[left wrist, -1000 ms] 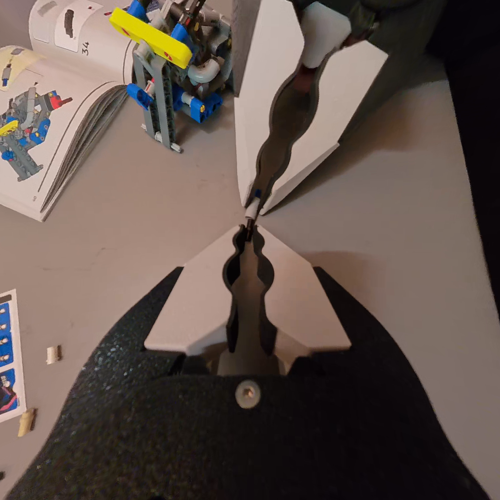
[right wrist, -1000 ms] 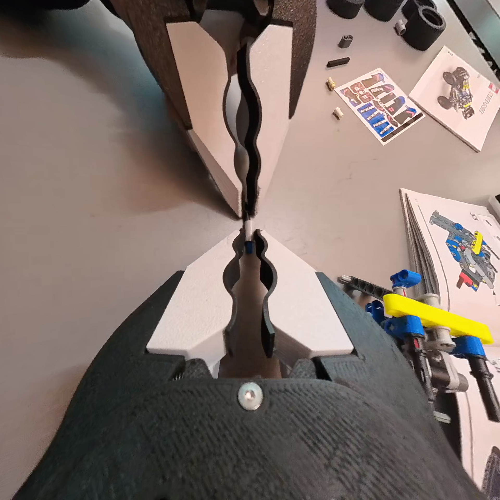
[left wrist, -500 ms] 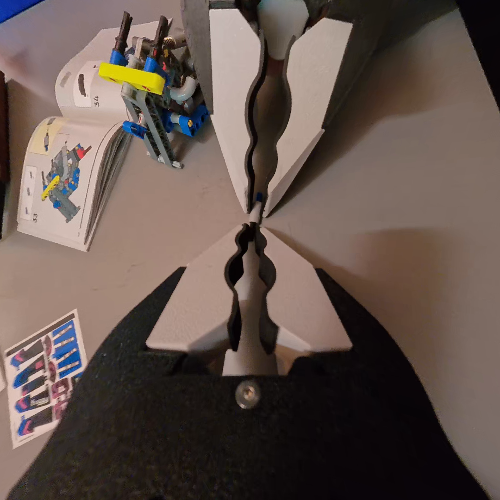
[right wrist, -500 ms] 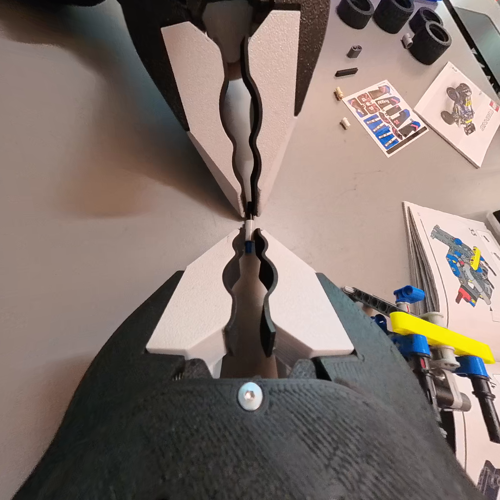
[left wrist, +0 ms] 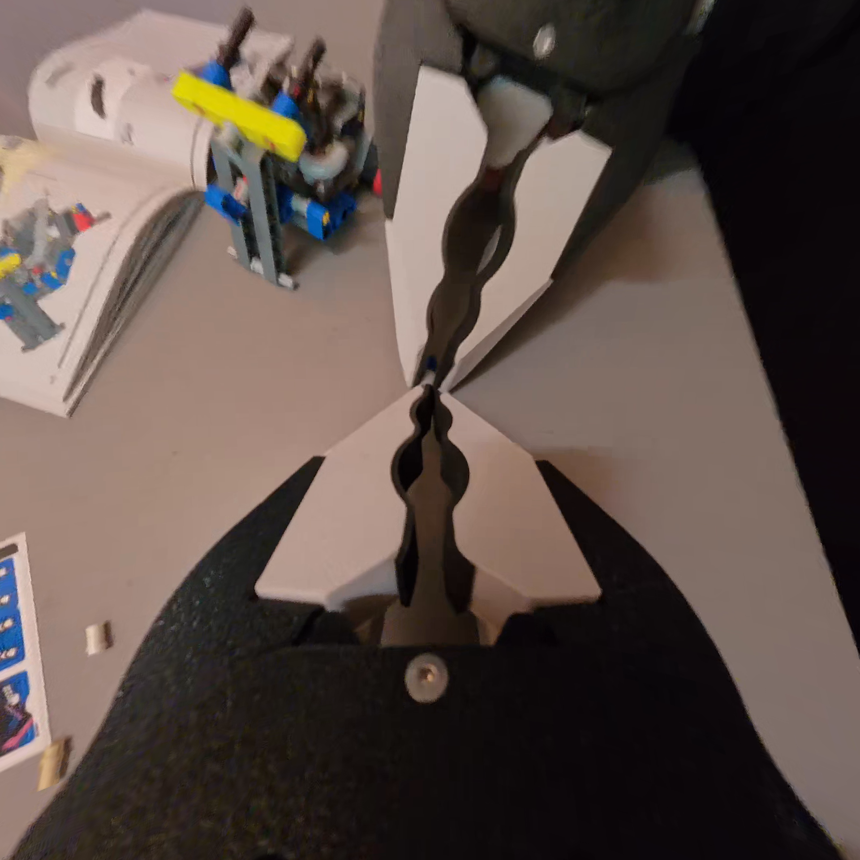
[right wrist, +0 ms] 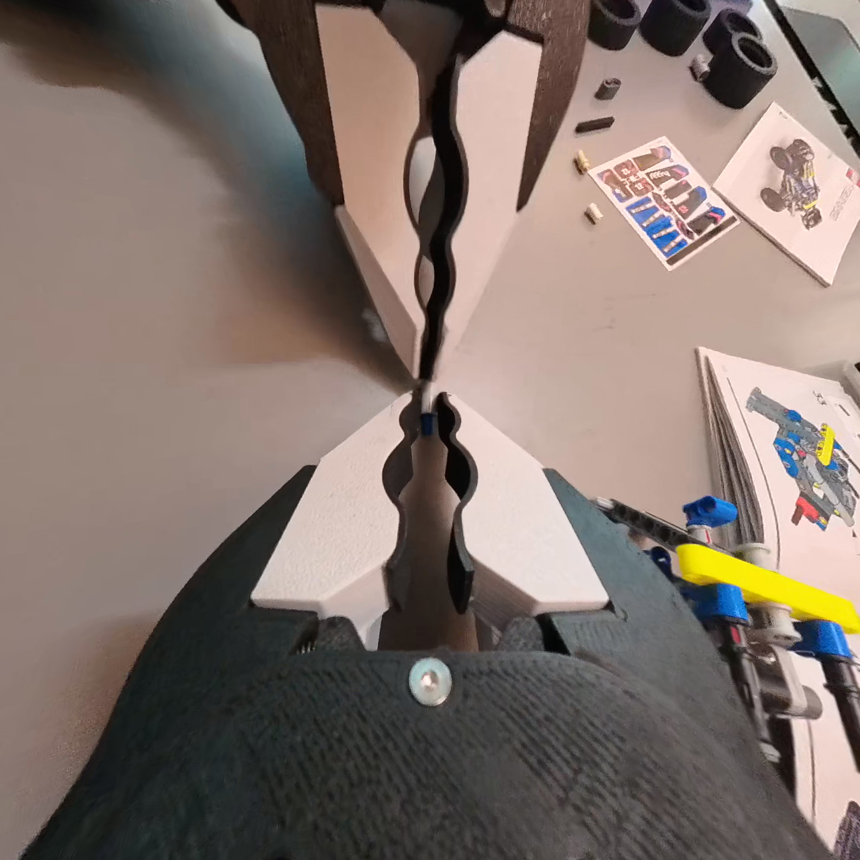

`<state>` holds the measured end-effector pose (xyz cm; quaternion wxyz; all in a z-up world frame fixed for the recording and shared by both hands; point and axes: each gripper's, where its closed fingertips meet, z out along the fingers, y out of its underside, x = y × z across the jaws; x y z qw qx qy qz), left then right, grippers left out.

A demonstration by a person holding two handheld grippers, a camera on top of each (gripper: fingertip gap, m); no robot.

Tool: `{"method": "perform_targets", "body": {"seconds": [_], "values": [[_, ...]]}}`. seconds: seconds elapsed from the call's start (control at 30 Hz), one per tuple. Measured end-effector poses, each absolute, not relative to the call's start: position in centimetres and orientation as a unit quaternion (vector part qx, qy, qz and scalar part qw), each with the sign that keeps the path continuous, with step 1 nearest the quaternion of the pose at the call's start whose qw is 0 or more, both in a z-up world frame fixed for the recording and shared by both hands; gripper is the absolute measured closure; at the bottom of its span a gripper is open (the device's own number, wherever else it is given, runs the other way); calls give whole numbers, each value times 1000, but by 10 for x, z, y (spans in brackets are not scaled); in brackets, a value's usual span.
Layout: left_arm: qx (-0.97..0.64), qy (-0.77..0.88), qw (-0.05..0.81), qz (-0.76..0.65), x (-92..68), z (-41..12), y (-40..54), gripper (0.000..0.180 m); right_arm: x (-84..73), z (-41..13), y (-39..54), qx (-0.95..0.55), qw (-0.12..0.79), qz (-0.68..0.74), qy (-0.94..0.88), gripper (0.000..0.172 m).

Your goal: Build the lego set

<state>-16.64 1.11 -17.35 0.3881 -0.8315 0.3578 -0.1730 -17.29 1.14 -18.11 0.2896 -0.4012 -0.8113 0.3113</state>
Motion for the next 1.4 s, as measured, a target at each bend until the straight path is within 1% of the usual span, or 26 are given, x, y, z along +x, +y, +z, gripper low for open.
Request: {"method": "perform_targets", "body": {"seconds": [0.1,0.2,0.3,0.37,0.43,0.53,0.6,0.63,0.7,0.77,0.83,0.9,0.93,1.0,1.03,1.1,1.2,1.27,1.3,1.4], "values": [[-799,330,463,-195,-167,-143,10,180,-173,-181,10,-403,285,314,-811,165],[-806,330,456,-184,-185,-139,-4,172,-173,-181,10,-401,284,315,-812,165],[-835,315,432,-128,-219,-147,-22,164,-173,-181,9,-401,284,315,-812,165],[-848,301,428,-84,-245,-148,-35,164,-173,-181,9,-401,286,314,-812,165],[-853,282,434,-70,-264,-142,-49,167,-173,-182,9,-401,286,314,-812,165],[-889,178,422,14,-326,-139,-66,165,-173,-182,9,-401,286,314,-811,165],[-902,15,417,109,-392,-131,-80,166,-173,-182,9,-401,286,314,-811,165],[-903,-65,403,135,-417,-132,-92,166,-173,-182,9,-401,286,314,-811,165],[-909,-151,363,139,-441,-145,-110,162,-173,-182,9,-402,285,315,-811,166],[-910,-192,341,140,-450,-158,-116,158,-173,-182,9,-402,284,315,-811,166],[-910,-191,339,142,-447,-165,-109,156,-173,-182,9,-402,285,315,-811,166],[-915,-188,315,170,-450,-171,-107,154,-173,-182,9,-402,285,315,-811,166],[-914,-190,311,178,-452,-172,-105,154,-173,-182,9,-402,285,315,-812,166],[-905,-211,331,161,-451,-171,-93,154,-173,-182,9,-401,285,315,-812,166],[-901,-223,339,153,-452,-171,-88,156,-173,-182,9,-401,284,316,-812,166],[-898,-240,325,175,-463,-175,-89,156,-174,-182,9,-398,283,317,-813,166],[-896,-254,311,190,-472,-181,-95,174,-174,-182,9,-397,282,317,-814,166],[-896,-265,300,194,-476,-185,-101,175,-174,-182,8,-396,283,317,-814,166],[-895,-265,296,203,-479,-186,-104,180,-174,-182,8,-396,282,318,-814,166],[-891,-277,285,222,-483,-185,-111,180,-174,-182,8,-393,280,319,-815,166]]}}
